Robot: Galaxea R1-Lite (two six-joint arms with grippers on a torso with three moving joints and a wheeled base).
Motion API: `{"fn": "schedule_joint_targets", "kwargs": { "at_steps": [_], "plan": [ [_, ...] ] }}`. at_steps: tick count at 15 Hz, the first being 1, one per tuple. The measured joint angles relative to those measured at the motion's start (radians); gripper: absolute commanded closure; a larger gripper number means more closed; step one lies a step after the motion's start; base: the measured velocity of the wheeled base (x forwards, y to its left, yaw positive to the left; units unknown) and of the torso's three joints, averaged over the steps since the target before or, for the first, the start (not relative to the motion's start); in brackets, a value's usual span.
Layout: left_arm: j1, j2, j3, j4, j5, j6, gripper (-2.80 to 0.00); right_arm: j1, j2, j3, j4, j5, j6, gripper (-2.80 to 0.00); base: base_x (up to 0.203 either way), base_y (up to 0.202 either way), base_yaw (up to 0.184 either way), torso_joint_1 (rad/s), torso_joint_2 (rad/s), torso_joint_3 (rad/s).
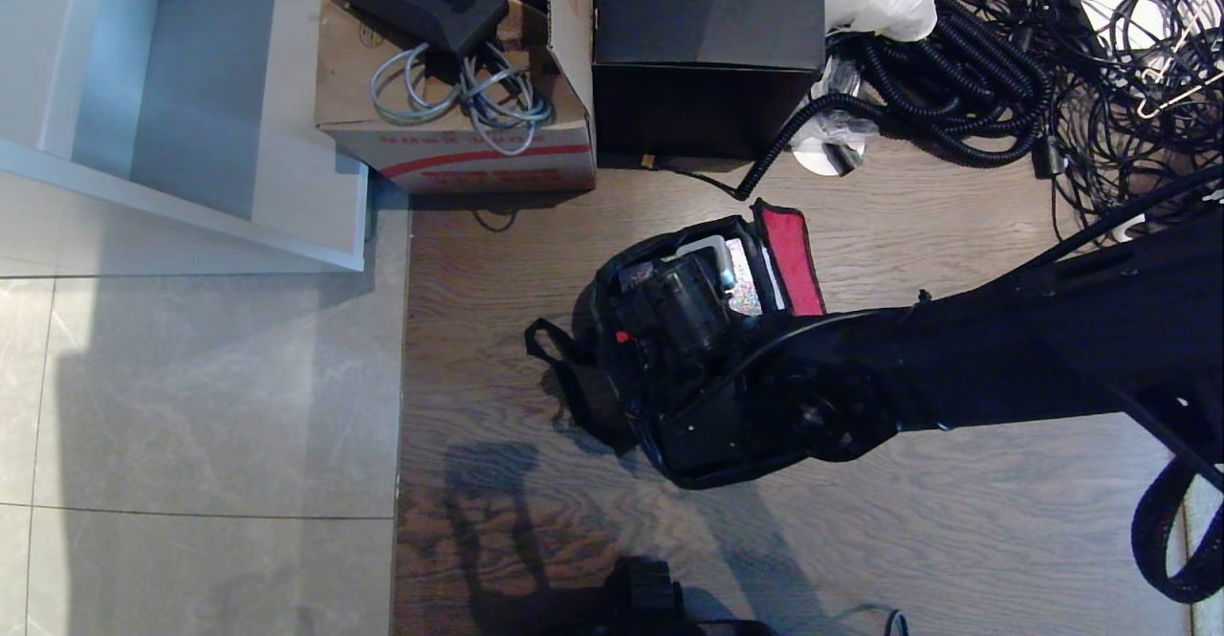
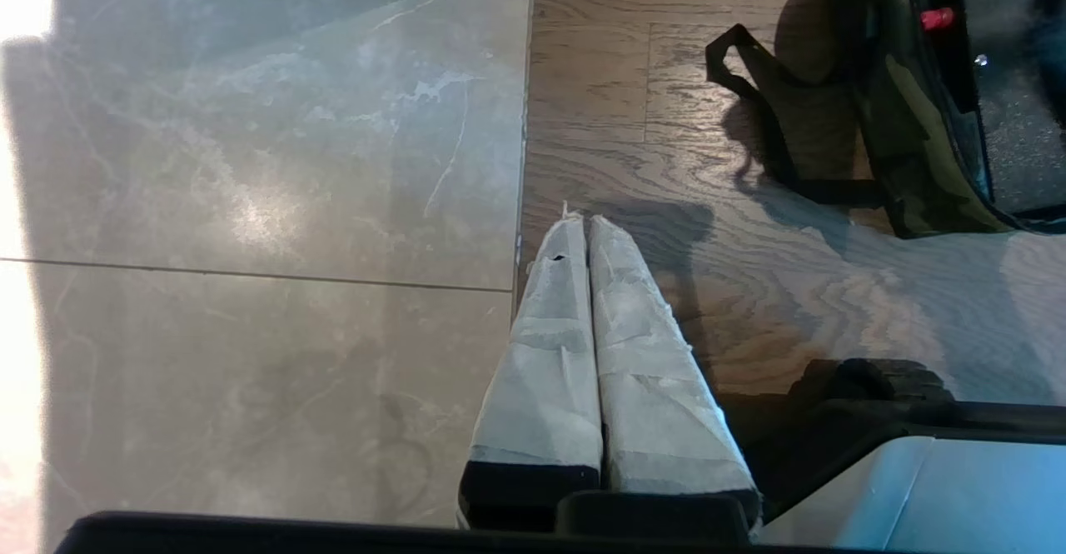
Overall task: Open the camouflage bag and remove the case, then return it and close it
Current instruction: Place the black box back, then close the top of the storage box
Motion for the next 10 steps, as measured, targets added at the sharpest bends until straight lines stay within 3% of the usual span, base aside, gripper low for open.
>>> {"fn": "schedule_joint_targets", "kwargs": {
  "at_steps": [4, 6, 8, 10],
  "plan": [
    [0.000, 0.000, 0.000, 0.000, 0.000, 0.000, 0.00, -0.005, -0.104, 0.191, 0.000, 0.015, 0.010, -2.80, 0.000, 0.000, 0.000, 0.000, 0.00, 0.000],
    [0.001, 0.000, 0.000, 0.000, 0.000, 0.000, 0.00, -0.032, -0.184, 0.316, 0.002, 0.082, 0.045, -2.80, 0.000, 0.000, 0.000, 0.000, 0.00, 0.000],
    [0.000, 0.000, 0.000, 0.000, -0.001, 0.000, 0.00, -0.091, -0.281, 0.425, -0.005, 0.236, 0.081, -2.80, 0.000, 0.000, 0.000, 0.000, 0.00, 0.000],
    [0.000, 0.000, 0.000, 0.000, 0.000, 0.000, 0.00, -0.199, -0.374, 0.519, -0.034, 0.461, 0.114, -2.80, 0.000, 0.000, 0.000, 0.000, 0.00, 0.000]
  ]
}}
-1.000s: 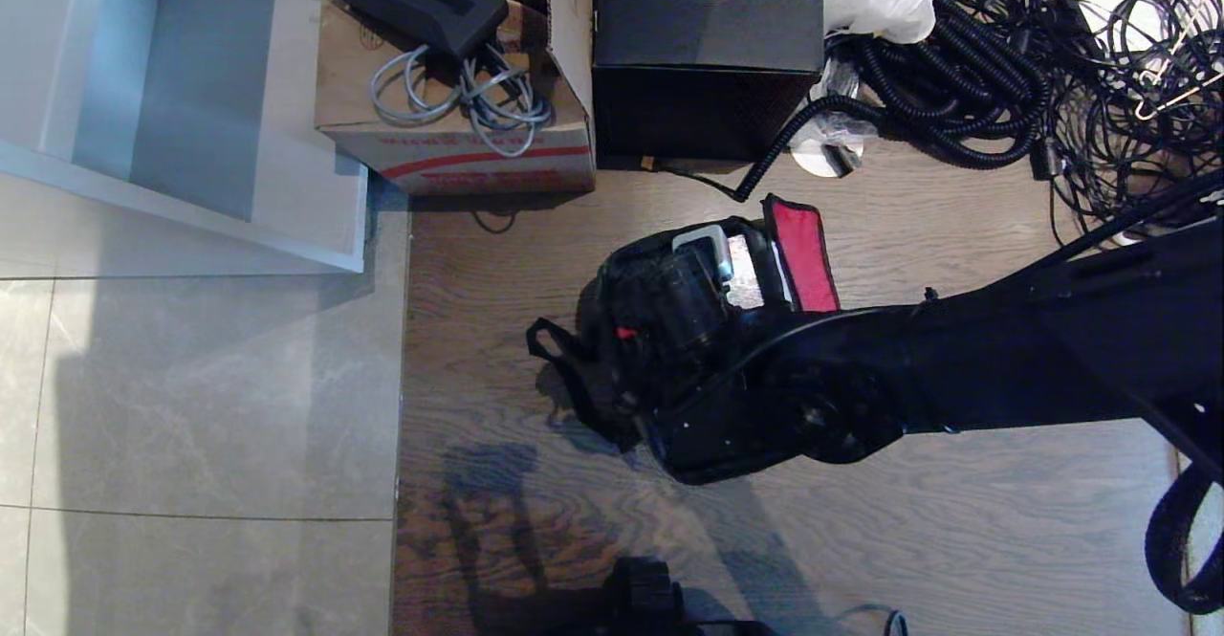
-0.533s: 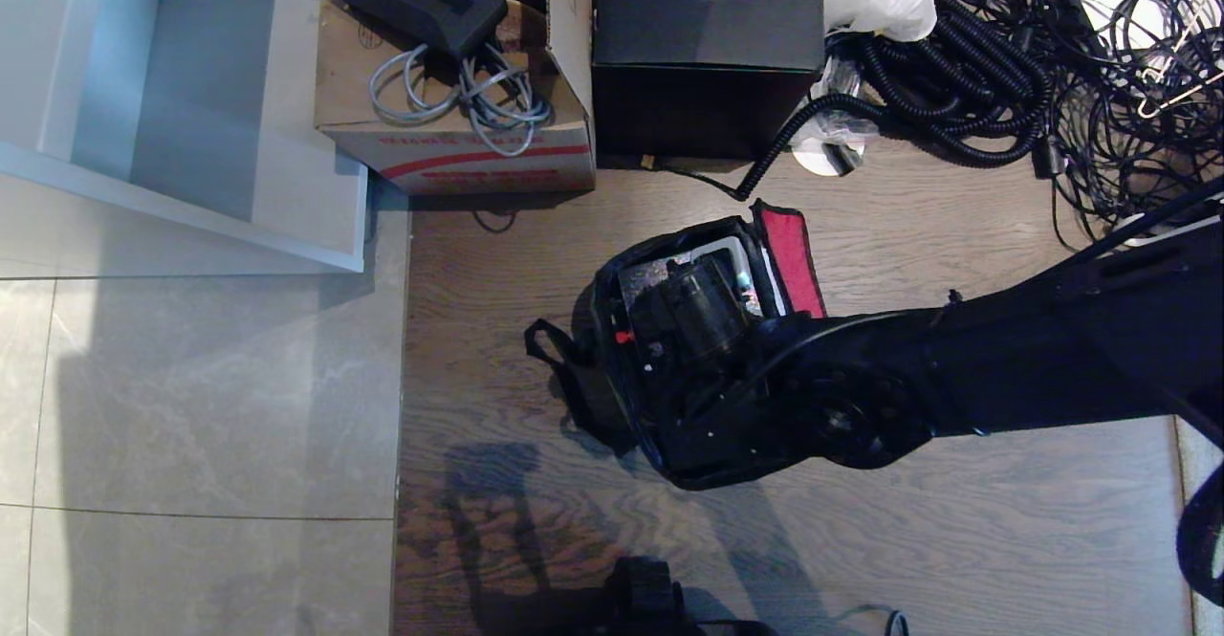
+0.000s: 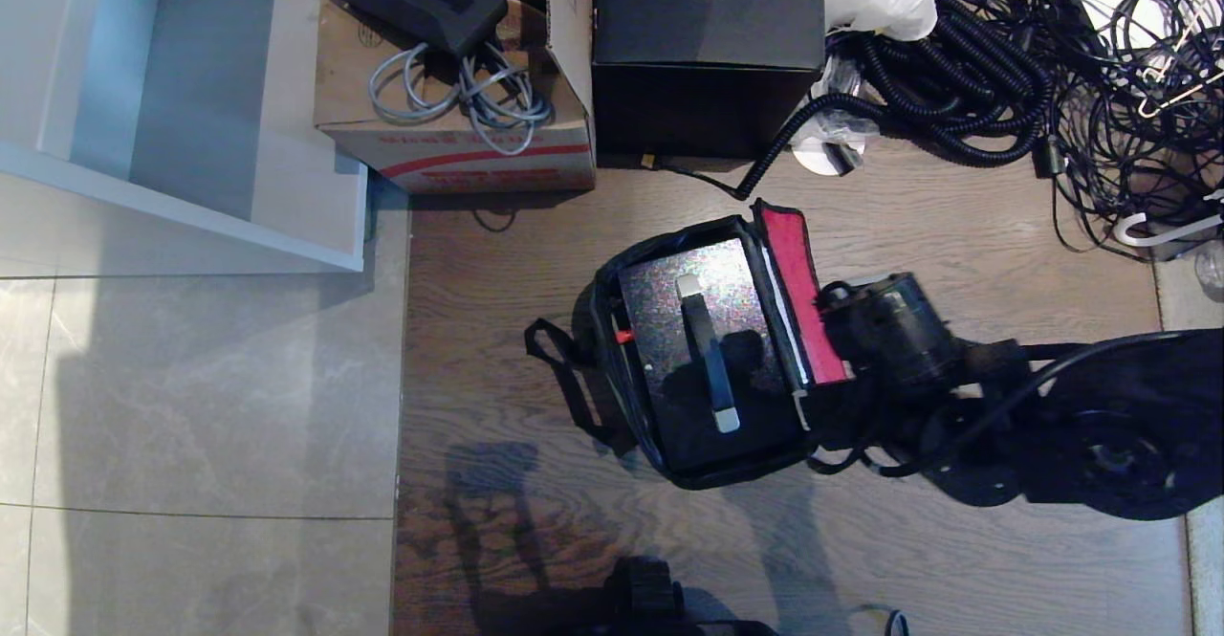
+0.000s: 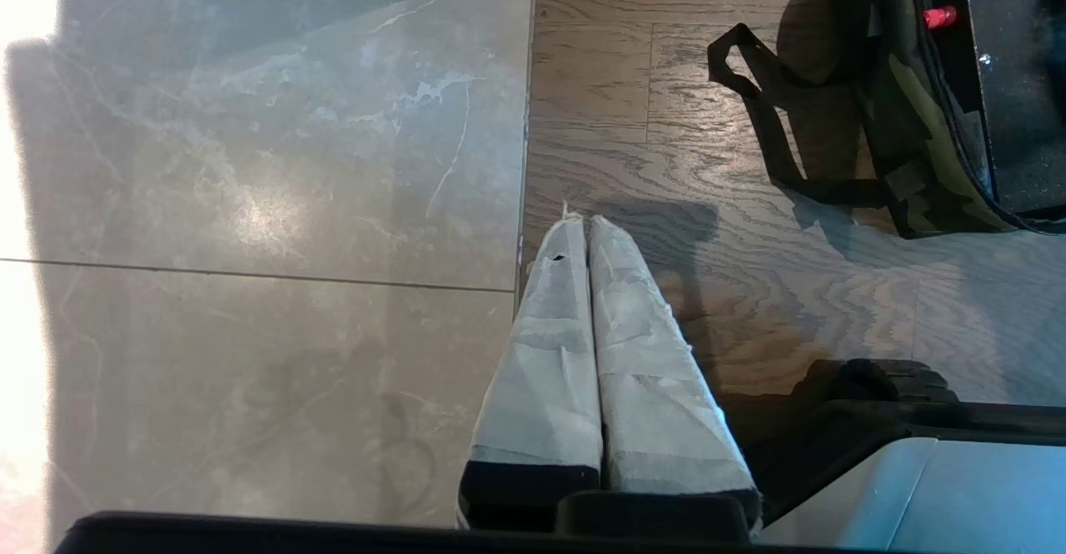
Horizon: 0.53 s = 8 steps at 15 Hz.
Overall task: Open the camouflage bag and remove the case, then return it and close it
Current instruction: Close the top of the storage box
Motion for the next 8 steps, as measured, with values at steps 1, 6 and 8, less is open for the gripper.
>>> {"fn": "schedule_joint_targets", "kwargs": {
  "at_steps": [1, 6, 8],
  "plan": [
    [-0.001, 0.000, 0.000, 0.000, 0.000, 0.000, 0.00, -0.069, -0.043, 0.049, -0.008, 0.112, 0.008, -2.80, 0.000, 0.000, 0.000, 0.000, 0.00, 0.000],
    [-0.001, 0.000, 0.000, 0.000, -0.001, 0.000, 0.00, -0.382, -0.164, 0.354, -0.218, 0.633, 0.014, -2.80, 0.000, 0.000, 0.000, 0.000, 0.00, 0.000],
    [0.000, 0.000, 0.000, 0.000, -0.001, 0.000, 0.00, -0.448, -0.150, 0.420, -0.368, 0.778, 0.013, -2.80, 0.000, 0.000, 0.000, 0.000, 0.00, 0.000]
  ]
}}
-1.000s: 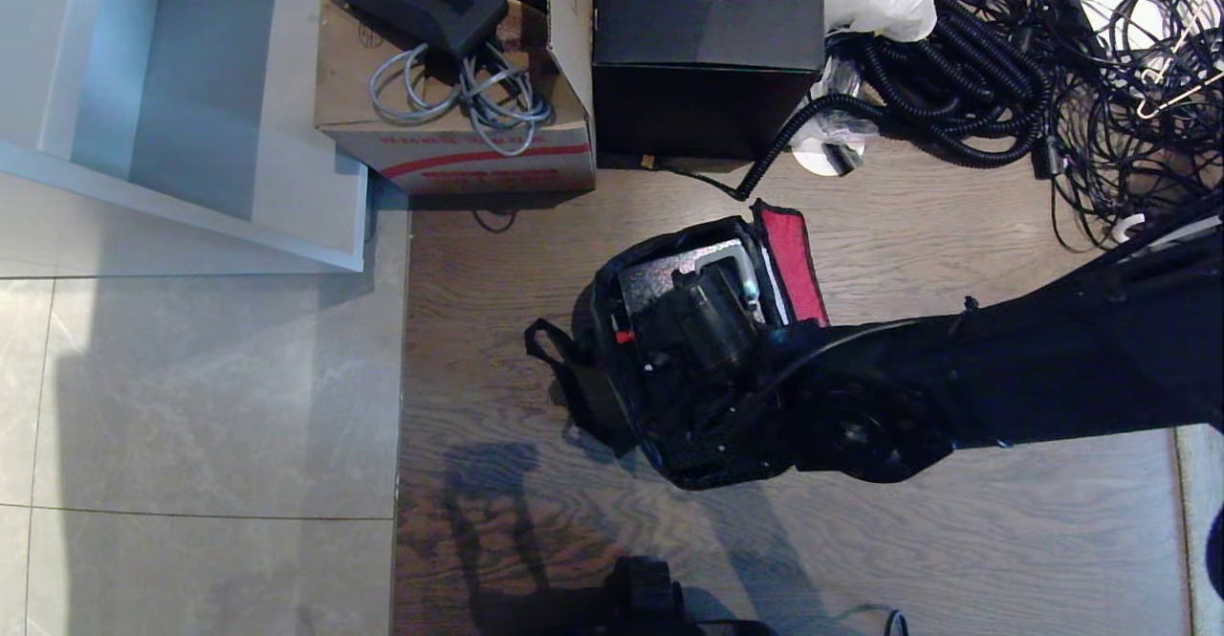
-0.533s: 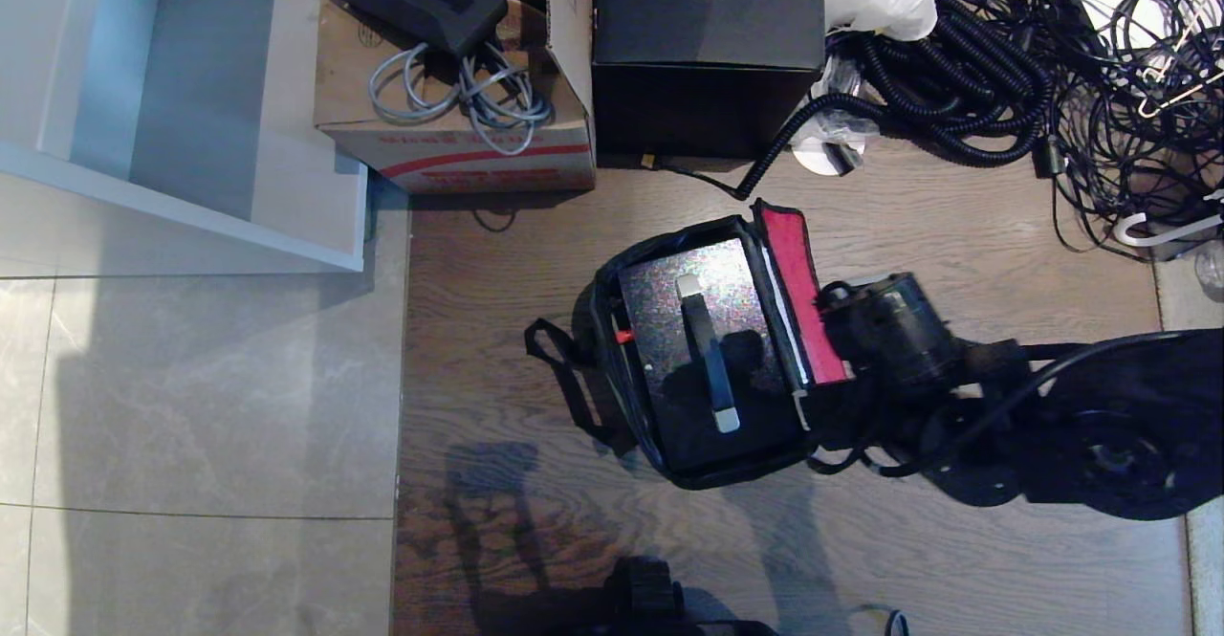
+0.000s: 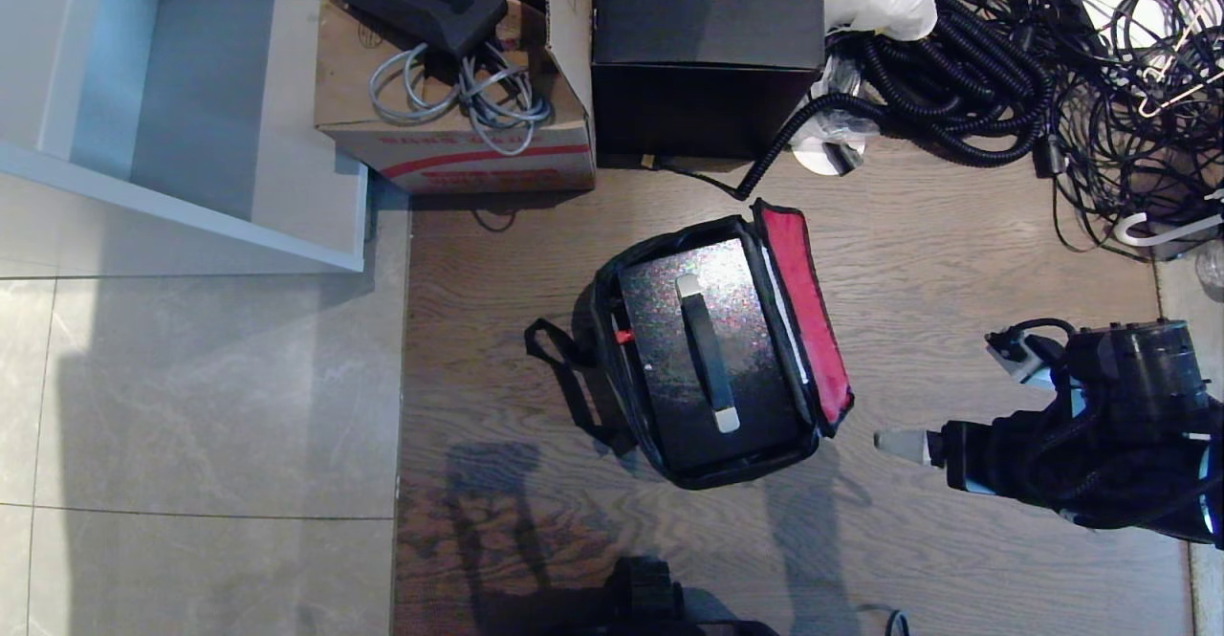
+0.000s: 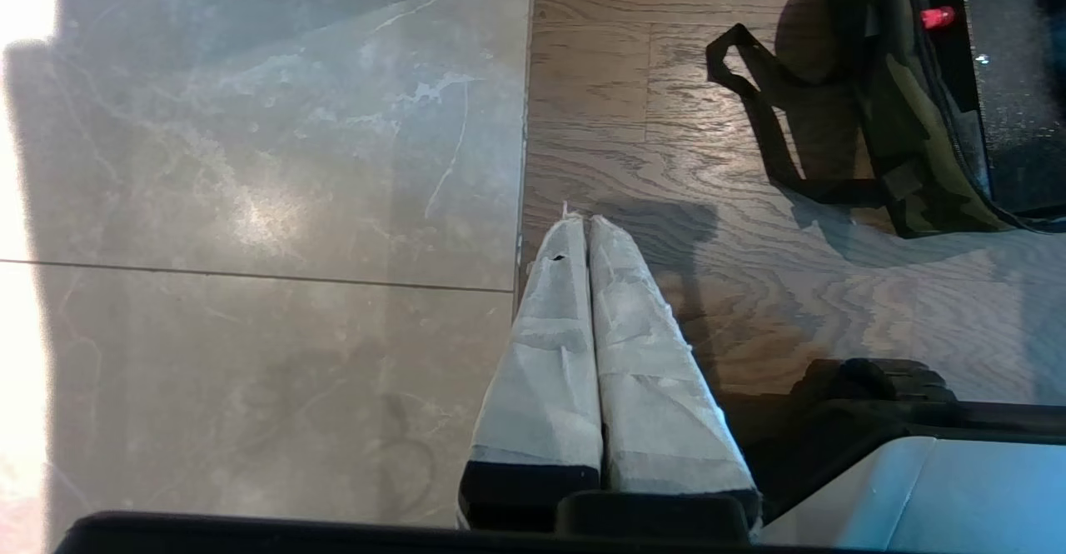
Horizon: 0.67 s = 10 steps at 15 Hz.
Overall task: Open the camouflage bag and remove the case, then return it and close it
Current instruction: Close the top of the storage box
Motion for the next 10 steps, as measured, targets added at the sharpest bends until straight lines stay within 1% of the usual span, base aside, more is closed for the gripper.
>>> {"fn": "schedule_joint_targets", "kwargs": {
  "at_steps": [1, 3, 4, 6, 7, 8, 9, 10],
  "plan": [
    [0.000, 0.000, 0.000, 0.000, 0.000, 0.000, 0.00, -0.017, 0.019, 0.015, -0.035, 0.021, 0.000, -2.80, 0.000, 0.000, 0.000, 0.000, 0.00, 0.000],
    [0.000, 0.000, 0.000, 0.000, 0.000, 0.000, 0.00, -0.044, 0.084, 0.026, -0.049, 0.024, 0.000, -2.80, 0.000, 0.000, 0.000, 0.000, 0.00, 0.000],
    [0.000, 0.000, 0.000, 0.000, 0.000, 0.000, 0.00, -0.059, 0.118, 0.018, -0.054, 0.010, -0.011, -2.80, 0.000, 0.000, 0.000, 0.000, 0.00, 0.000],
    [0.000, 0.000, 0.000, 0.000, 0.000, 0.000, 0.00, -0.082, 0.198, -0.014, -0.066, -0.055, -0.037, -2.80, 0.000, 0.000, 0.000, 0.000, 0.00, 0.000],
    [0.000, 0.000, 0.000, 0.000, 0.000, 0.000, 0.00, -0.088, 0.233, -0.030, -0.075, -0.083, -0.030, -2.80, 0.000, 0.000, 0.000, 0.000, 0.00, 0.000],
    [0.000, 0.000, 0.000, 0.000, 0.000, 0.000, 0.00, -0.093, 0.270, -0.051, -0.092, -0.090, 0.007, -2.80, 0.000, 0.000, 0.000, 0.000, 0.00, 0.000],
    [0.000, 0.000, 0.000, 0.000, 0.000, 0.000, 0.00, -0.095, 0.307, -0.070, -0.098, -0.090, 0.079, -2.80, 0.000, 0.000, 0.000, 0.000, 0.00, 0.000],
    [0.000, 0.000, 0.000, 0.000, 0.000, 0.000, 0.00, -0.095, 0.345, -0.096, -0.095, -0.087, 0.171, -2.80, 0.000, 0.000, 0.000, 0.000, 0.00, 0.000]
  ]
}}
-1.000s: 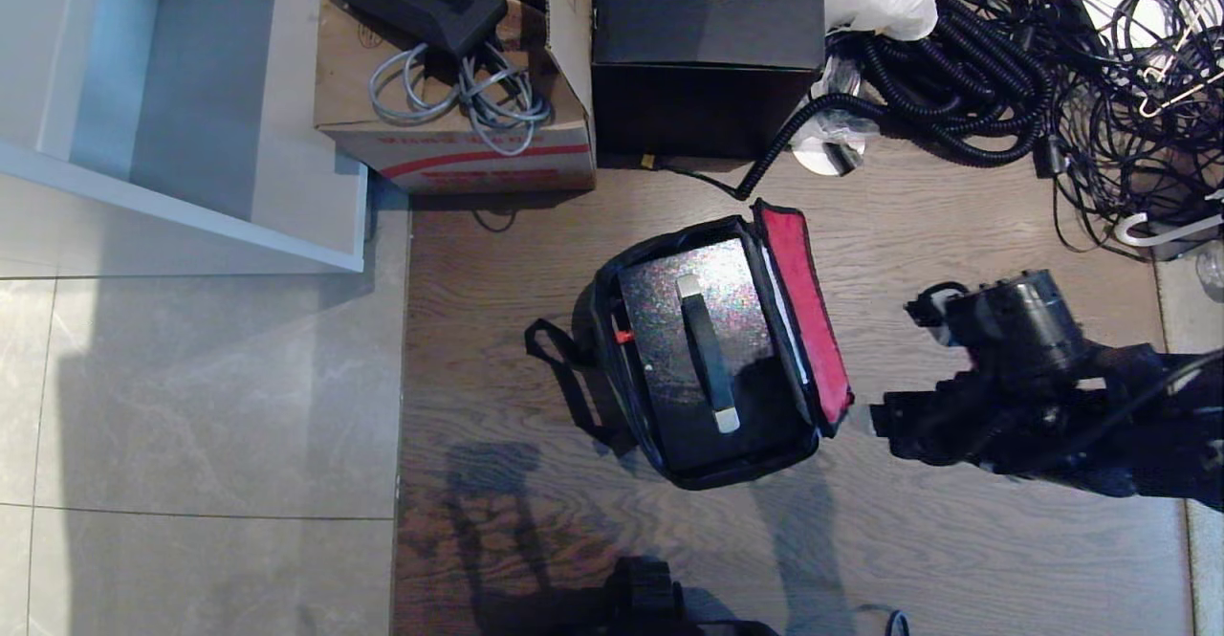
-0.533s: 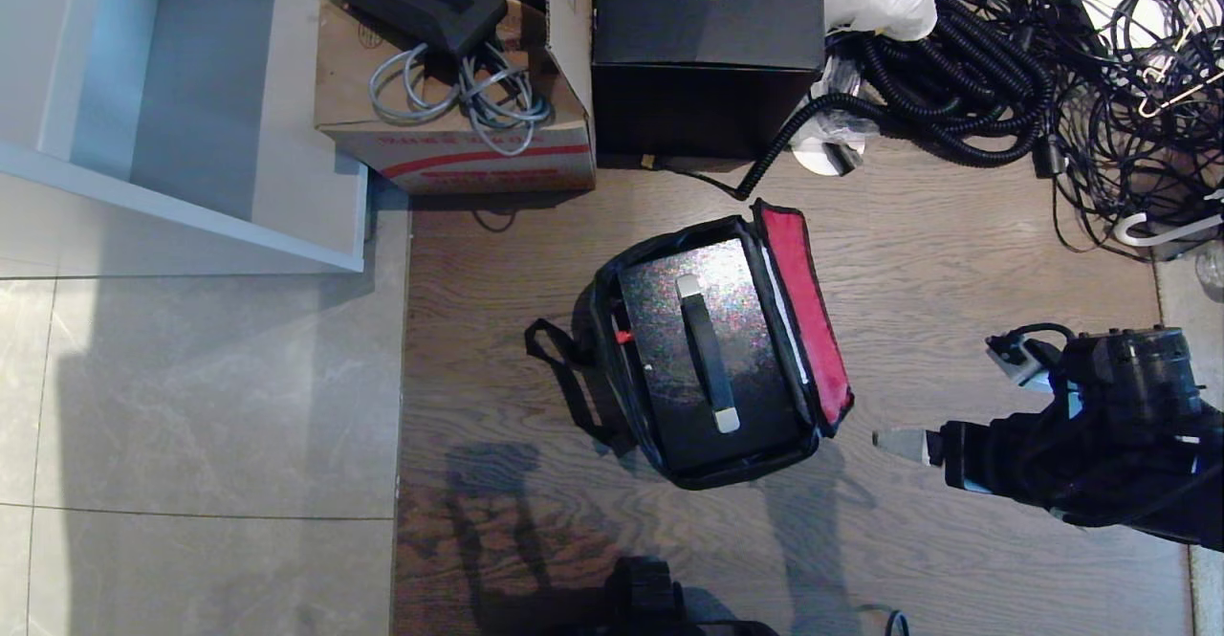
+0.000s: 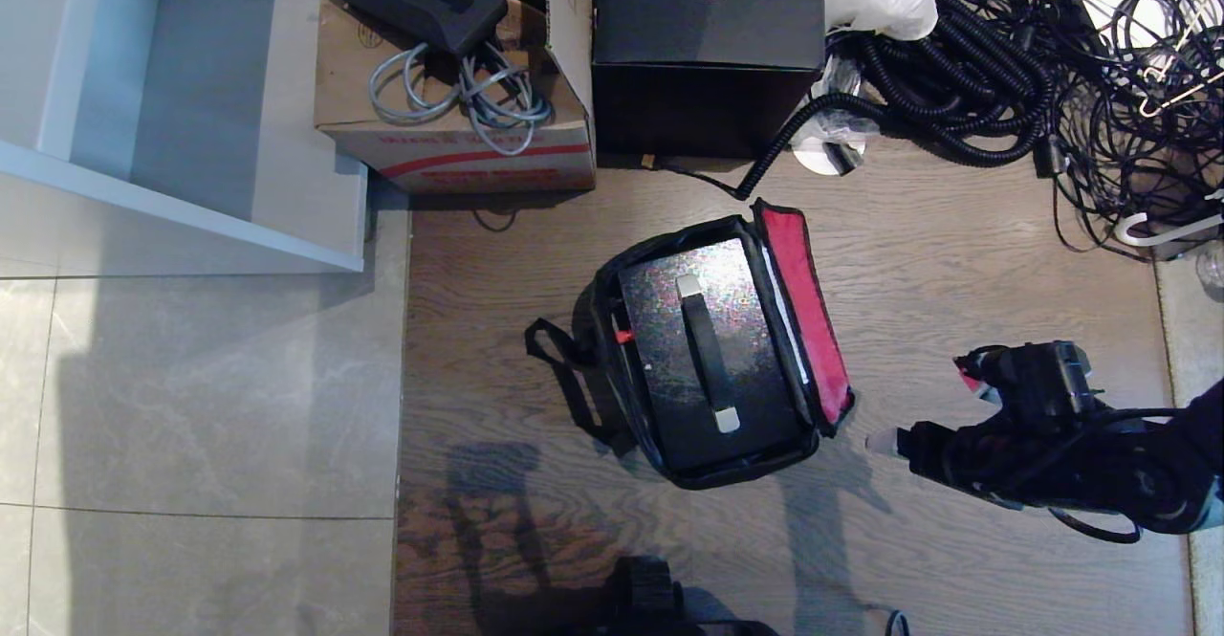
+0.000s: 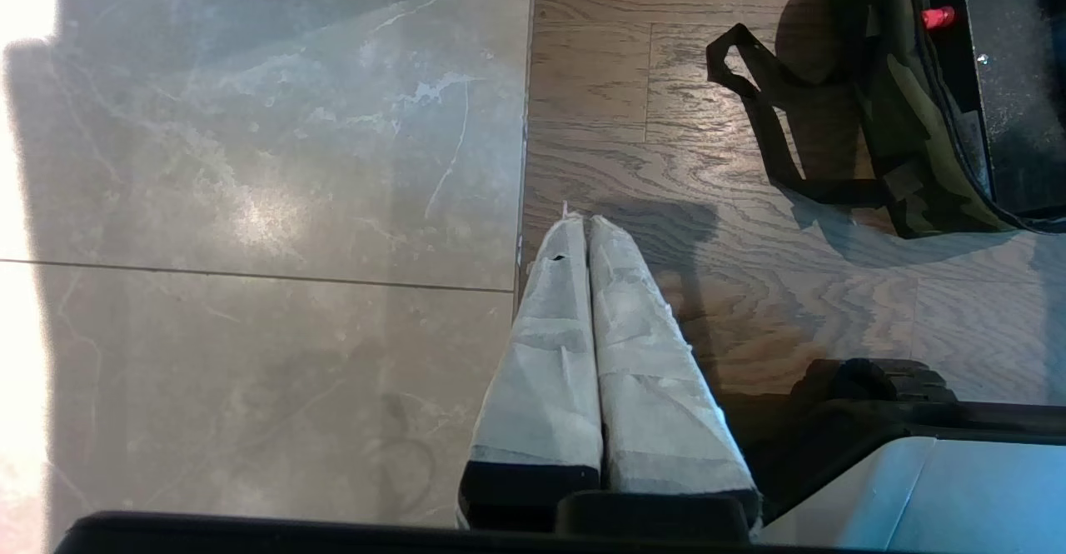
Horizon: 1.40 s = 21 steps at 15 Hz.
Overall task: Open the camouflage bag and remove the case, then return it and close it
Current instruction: Close the top of the storage box
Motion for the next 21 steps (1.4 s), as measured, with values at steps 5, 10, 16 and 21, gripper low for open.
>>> {"fn": "schedule_joint_targets", "kwargs": {
  "at_steps": [5, 10, 16, 21],
  "plan": [
    [0.000, 0.000, 0.000, 0.000, 0.000, 0.000, 0.00, 0.015, 0.190, -0.198, -0.001, -0.010, 0.401, -2.80, 0.000, 0.000, 0.000, 0.000, 0.00, 0.000],
    [0.000, 0.000, 0.000, 0.000, 0.000, 0.000, 0.00, 0.036, 0.257, -0.242, 0.003, -0.063, 0.409, -2.80, 0.000, 0.000, 0.000, 0.000, 0.00, 0.000],
    [0.000, 0.000, 0.000, 0.000, 0.001, 0.000, 0.00, 0.001, 0.209, -0.158, 0.003, -0.143, -0.005, -2.80, 0.000, 0.000, 0.000, 0.000, 0.00, 0.000],
    [0.000, 0.000, 0.000, 0.000, 0.000, 0.000, 0.00, 0.010, 0.177, -0.075, -0.075, -0.227, -0.298, -2.80, 0.000, 0.000, 0.000, 0.000, 0.00, 0.000]
  ]
}}
